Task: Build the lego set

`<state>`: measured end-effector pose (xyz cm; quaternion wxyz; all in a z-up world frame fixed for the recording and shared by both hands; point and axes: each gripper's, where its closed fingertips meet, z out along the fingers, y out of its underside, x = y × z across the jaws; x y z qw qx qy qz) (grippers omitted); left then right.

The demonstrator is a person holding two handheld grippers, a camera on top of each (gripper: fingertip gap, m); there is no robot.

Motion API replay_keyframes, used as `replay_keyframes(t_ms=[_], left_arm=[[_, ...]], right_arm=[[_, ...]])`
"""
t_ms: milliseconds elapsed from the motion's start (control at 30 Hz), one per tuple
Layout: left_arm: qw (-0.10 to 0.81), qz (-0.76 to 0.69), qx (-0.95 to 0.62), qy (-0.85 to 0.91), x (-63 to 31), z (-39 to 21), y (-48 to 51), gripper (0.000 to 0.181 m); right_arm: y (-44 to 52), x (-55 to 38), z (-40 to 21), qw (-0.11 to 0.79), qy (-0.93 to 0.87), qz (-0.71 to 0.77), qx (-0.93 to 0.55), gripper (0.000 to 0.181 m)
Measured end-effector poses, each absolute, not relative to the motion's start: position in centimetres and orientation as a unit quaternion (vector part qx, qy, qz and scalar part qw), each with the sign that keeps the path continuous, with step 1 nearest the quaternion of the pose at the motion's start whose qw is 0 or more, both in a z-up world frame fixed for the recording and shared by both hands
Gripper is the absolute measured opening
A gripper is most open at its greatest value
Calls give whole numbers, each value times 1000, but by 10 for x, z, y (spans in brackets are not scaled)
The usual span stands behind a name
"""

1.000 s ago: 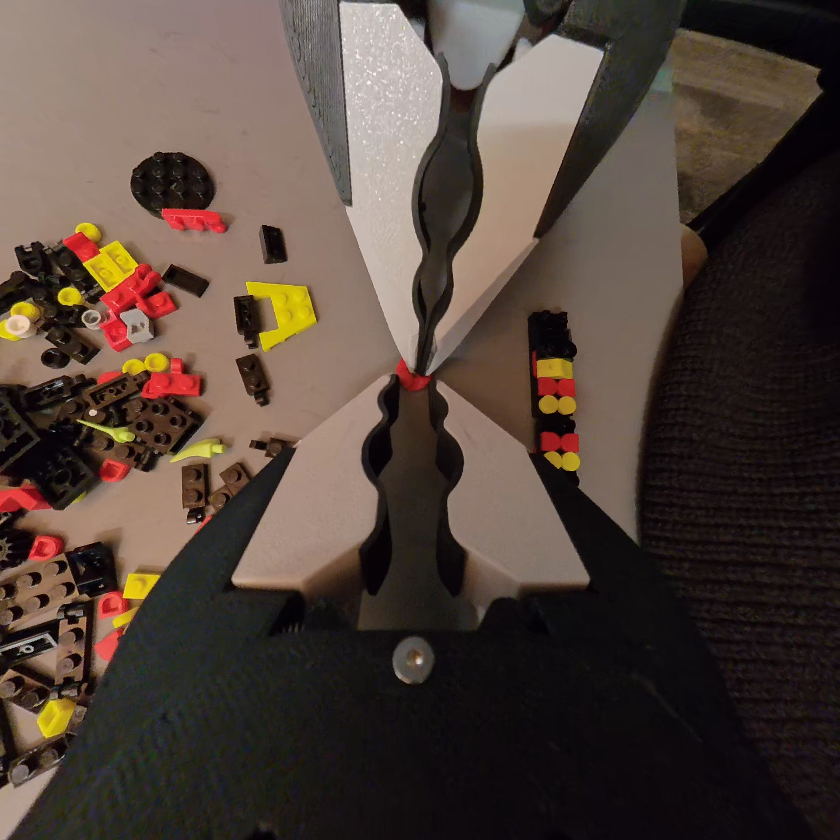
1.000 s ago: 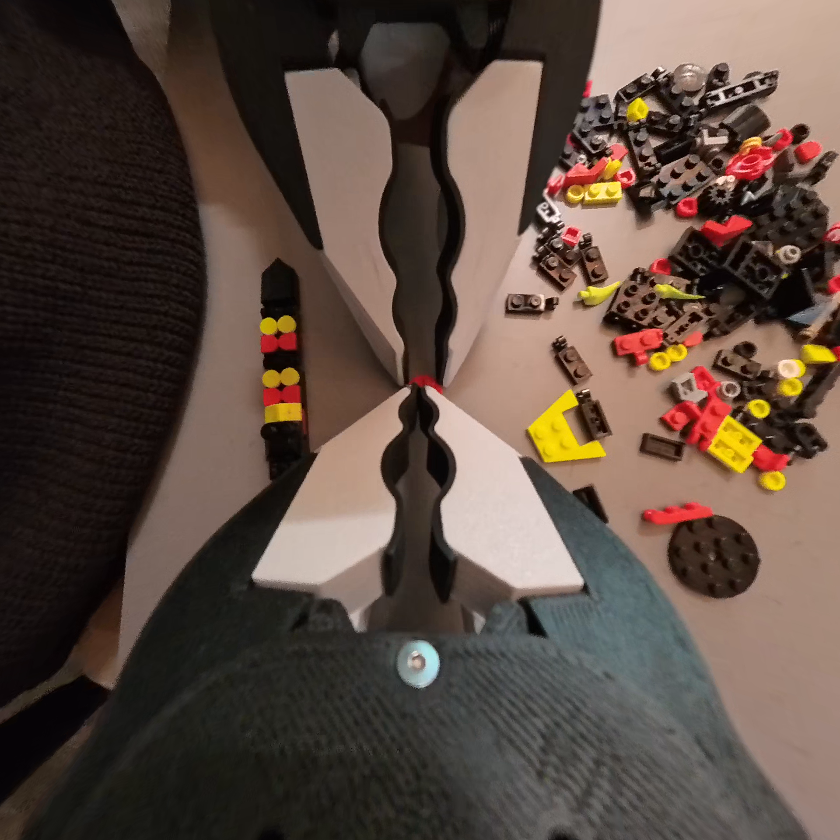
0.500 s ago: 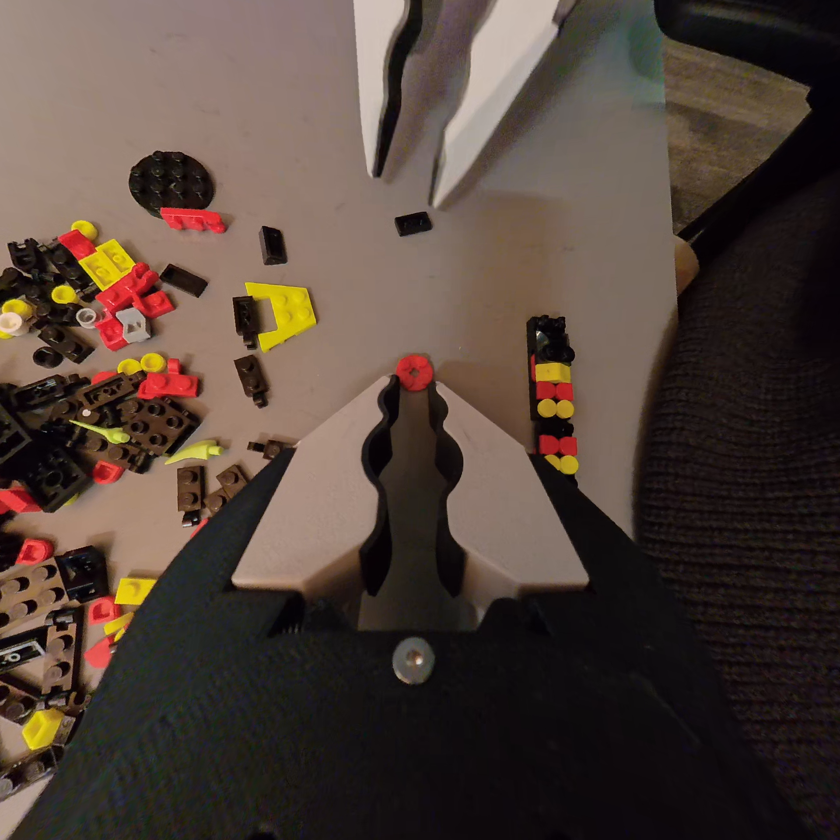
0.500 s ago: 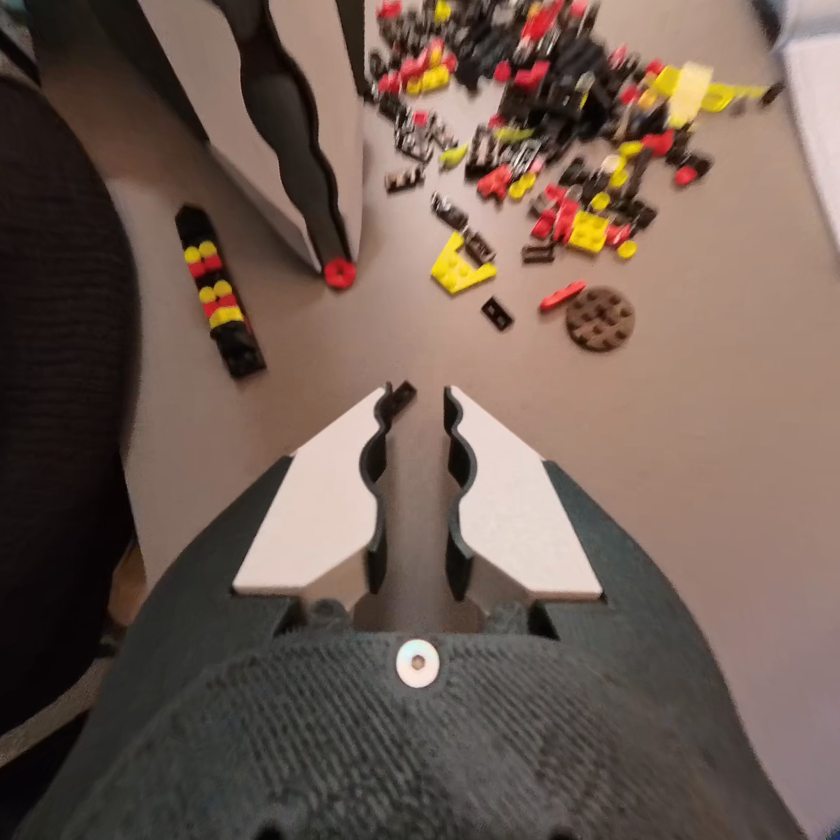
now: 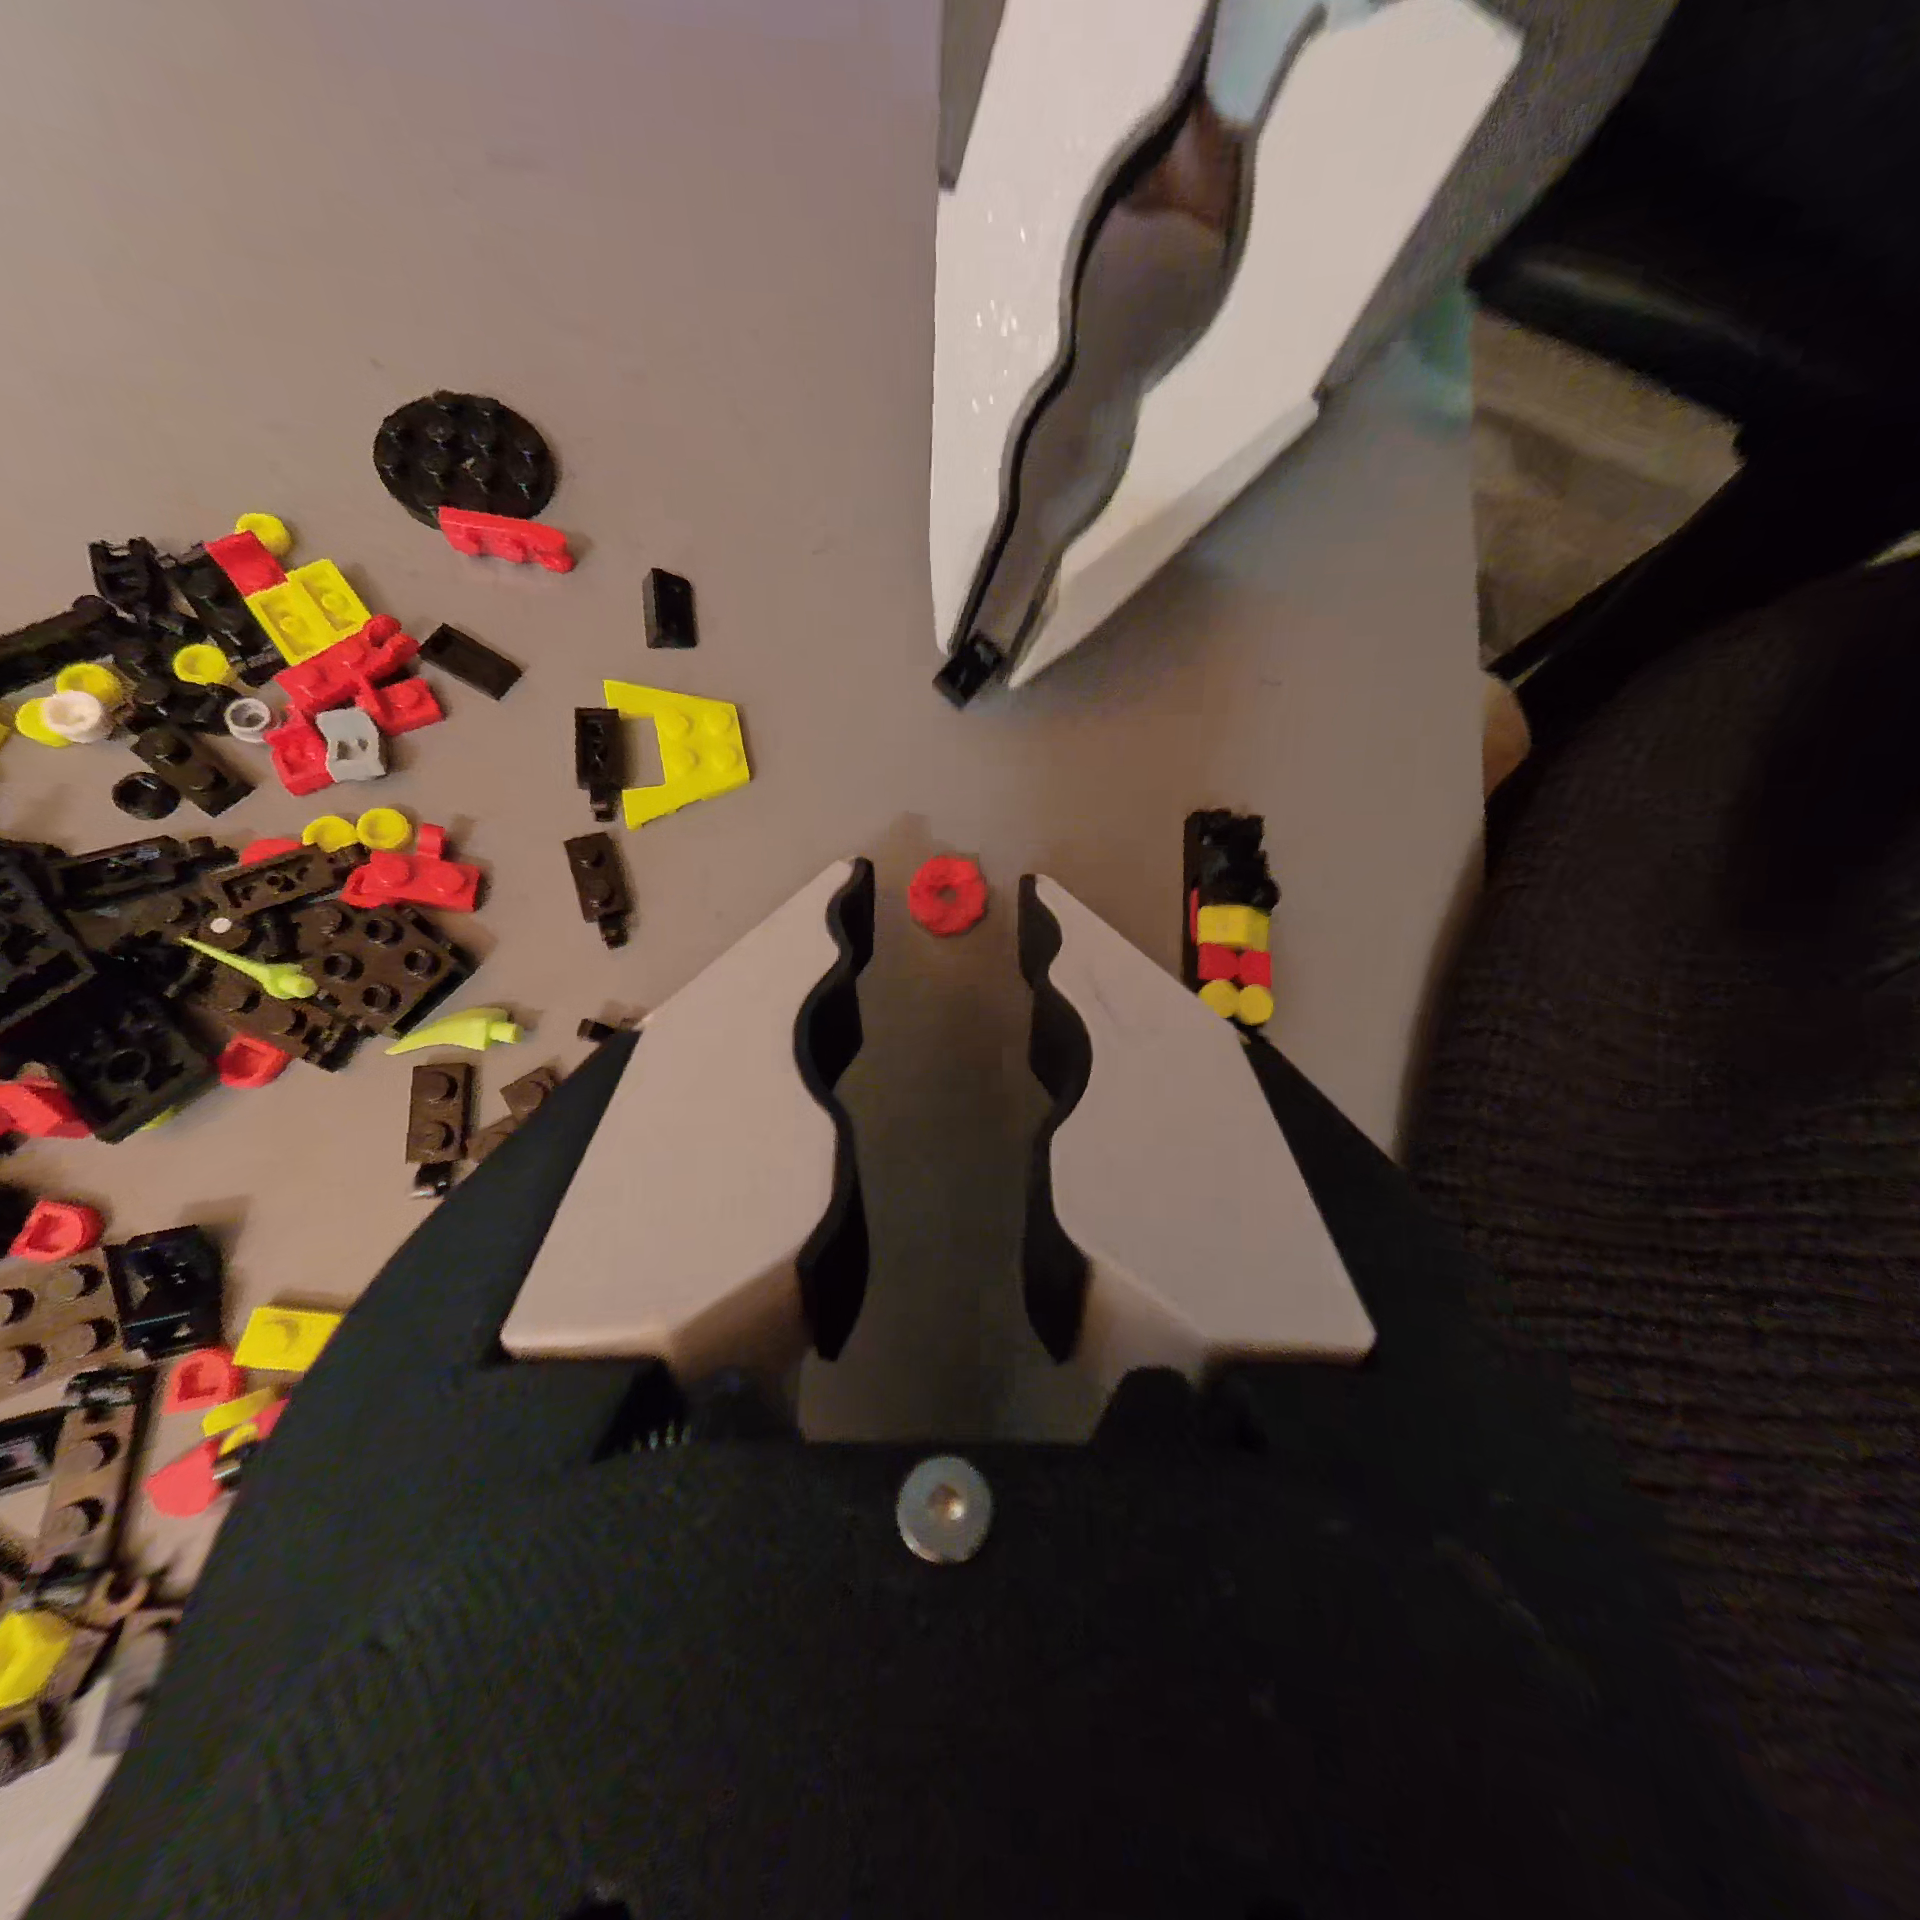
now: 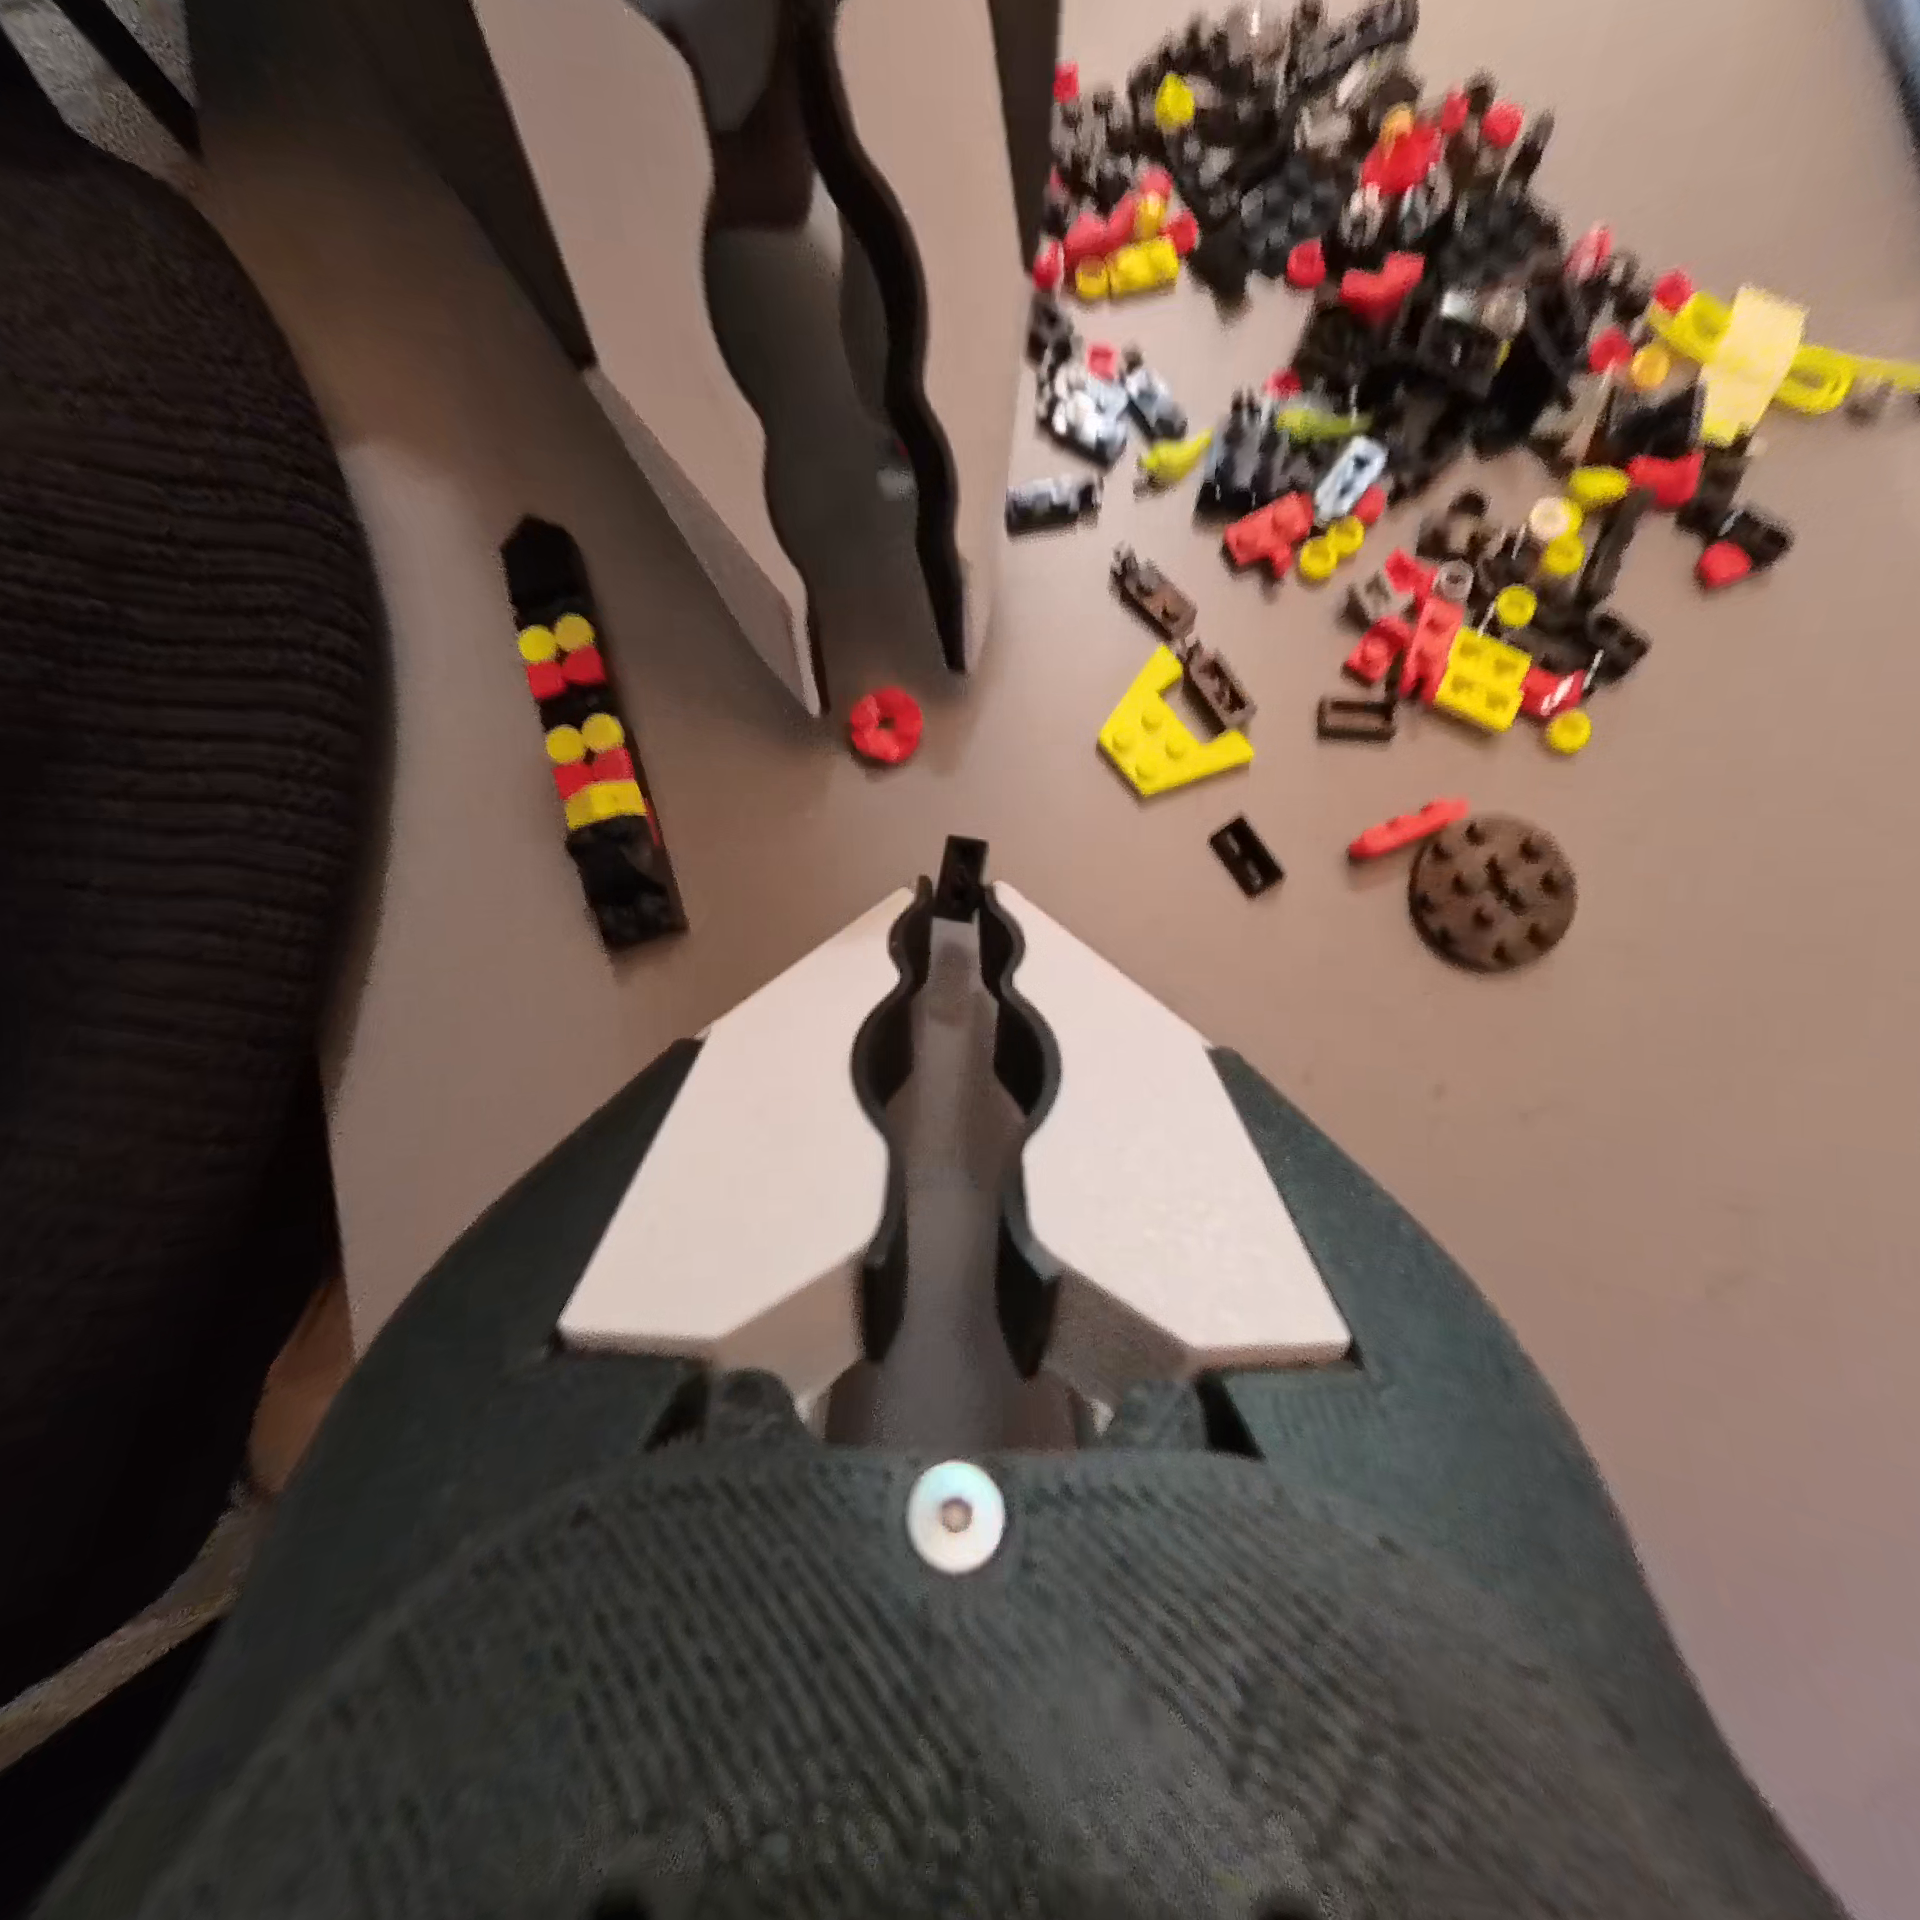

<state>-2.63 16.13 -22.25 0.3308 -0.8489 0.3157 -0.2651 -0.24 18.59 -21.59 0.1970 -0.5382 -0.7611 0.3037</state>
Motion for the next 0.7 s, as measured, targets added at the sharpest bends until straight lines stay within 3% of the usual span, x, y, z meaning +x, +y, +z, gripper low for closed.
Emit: replay_keyframes(t_ms=[33,300,600,700], left_arm=[[334,-286,-846,302,-24,-217,162,26],[335,-432,-813,199,-21,-185,165,27],[334,-456,-806,175,-22,-181,168,3],[334,-451,-808,182,-22,-183,167,3]], right_arm=[[183,-7,-211,210,-763,307,-528,8],[173,-26,-180,324,-775,299,-453,8],[169,-29,-180,341,-784,286,-432,8],[169,-29,-182,343,-787,282,-428,8]])
